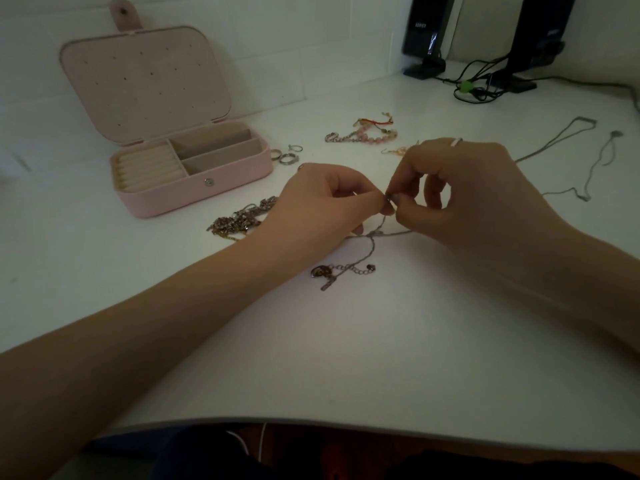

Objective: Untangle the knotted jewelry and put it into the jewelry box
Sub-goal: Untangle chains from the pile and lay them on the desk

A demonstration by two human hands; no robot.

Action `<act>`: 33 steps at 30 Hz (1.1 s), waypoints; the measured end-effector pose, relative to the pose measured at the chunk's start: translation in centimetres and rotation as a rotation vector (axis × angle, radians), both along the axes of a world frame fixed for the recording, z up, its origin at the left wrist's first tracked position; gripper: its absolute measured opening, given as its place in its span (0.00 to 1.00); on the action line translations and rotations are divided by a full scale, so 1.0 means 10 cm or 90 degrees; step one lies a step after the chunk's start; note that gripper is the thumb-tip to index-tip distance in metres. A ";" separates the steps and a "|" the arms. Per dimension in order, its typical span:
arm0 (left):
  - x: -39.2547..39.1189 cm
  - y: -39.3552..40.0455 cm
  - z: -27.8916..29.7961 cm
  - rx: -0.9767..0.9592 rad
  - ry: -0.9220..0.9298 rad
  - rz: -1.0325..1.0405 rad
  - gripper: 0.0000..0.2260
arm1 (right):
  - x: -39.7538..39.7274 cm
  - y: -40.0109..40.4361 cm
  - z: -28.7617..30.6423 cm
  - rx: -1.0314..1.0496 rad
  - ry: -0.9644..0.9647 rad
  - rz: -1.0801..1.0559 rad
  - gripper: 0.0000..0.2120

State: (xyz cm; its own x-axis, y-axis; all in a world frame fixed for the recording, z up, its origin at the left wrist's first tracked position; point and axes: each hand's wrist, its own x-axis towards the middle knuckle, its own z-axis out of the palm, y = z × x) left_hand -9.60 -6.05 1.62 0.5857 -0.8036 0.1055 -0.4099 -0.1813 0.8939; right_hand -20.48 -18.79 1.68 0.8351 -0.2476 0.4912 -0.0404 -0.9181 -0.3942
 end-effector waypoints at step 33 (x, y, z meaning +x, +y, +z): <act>0.03 0.00 -0.04 -0.028 -0.016 0.015 0.07 | -0.01 0.00 -0.01 0.024 0.022 -0.013 0.13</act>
